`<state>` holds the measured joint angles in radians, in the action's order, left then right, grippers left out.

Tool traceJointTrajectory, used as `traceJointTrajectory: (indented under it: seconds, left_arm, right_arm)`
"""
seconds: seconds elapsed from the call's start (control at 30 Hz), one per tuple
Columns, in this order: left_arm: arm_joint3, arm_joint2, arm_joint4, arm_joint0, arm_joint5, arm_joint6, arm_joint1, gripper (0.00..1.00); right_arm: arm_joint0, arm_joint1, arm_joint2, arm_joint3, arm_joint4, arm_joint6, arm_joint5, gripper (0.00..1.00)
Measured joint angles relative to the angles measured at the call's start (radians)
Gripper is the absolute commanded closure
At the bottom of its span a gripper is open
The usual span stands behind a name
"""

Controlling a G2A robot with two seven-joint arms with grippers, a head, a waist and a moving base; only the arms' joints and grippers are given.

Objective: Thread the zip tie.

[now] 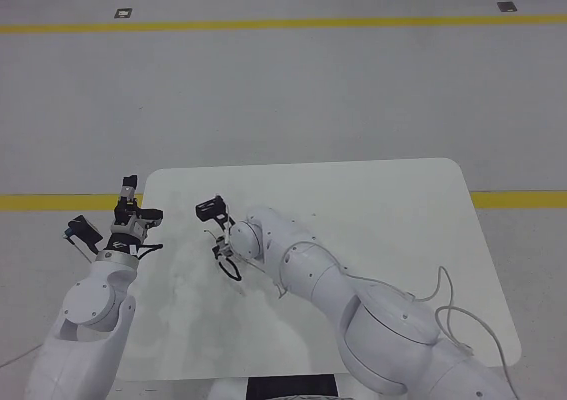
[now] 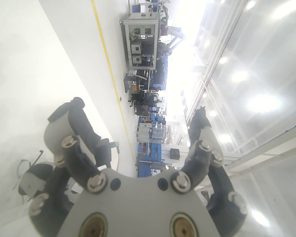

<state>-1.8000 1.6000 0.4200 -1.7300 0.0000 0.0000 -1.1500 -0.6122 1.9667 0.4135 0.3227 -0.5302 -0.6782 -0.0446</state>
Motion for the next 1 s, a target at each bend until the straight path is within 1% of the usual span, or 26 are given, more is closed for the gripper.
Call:
traceJointTrajectory:
  seconds: [0.13, 0.27, 0.47, 0.67, 0.73, 0.8, 0.87, 1.0]
  left_arm:
    - [0.0, 0.0, 0.0, 0.0, 0.0, 0.0, 0.0, 0.0]
    - [0.0, 0.0, 0.0, 0.0, 0.0, 0.0, 0.0, 0.0]
    - [0.0, 0.0, 0.0, 0.0, 0.0, 0.0, 0.0, 0.0]
    - [0.0, 0.0, 0.0, 0.0, 0.0, 0.0, 0.0, 0.0]
    - [0.0, 0.0, 0.0, 0.0, 0.0, 0.0, 0.0, 0.0]
    - [0.0, 0.0, 0.0, 0.0, 0.0, 0.0, 0.0, 0.0]
    - [0.0, 0.0, 0.0, 0.0, 0.0, 0.0, 0.0, 0.0]
    - [0.0, 0.0, 0.0, 0.0, 0.0, 0.0, 0.0, 0.0]
  right_arm:
    - [0.004, -0.006, 0.02, -0.012, 0.012, 0.02, -0.04, 1.0]
    - [0.008, -0.02, 0.043, -0.022, 0.026, 0.034, -0.088, 1.0]
    - [0.007, -0.046, 0.076, -0.025, 0.042, 0.046, -0.158, 1.0]
    - [-0.001, -0.077, 0.114, -0.006, 0.065, 0.05, -0.248, 1.0]
    - [-0.005, -0.089, 0.128, 0.006, 0.074, 0.051, -0.28, 1.0]
    - [-0.012, -0.101, 0.141, 0.025, 0.082, 0.051, -0.296, 1.0]
    - [-0.022, -0.113, 0.153, 0.053, 0.092, 0.049, -0.297, 1.0]
    - [-0.059, -0.157, 0.189, 0.148, 0.125, 0.039, -0.295, 1.0]
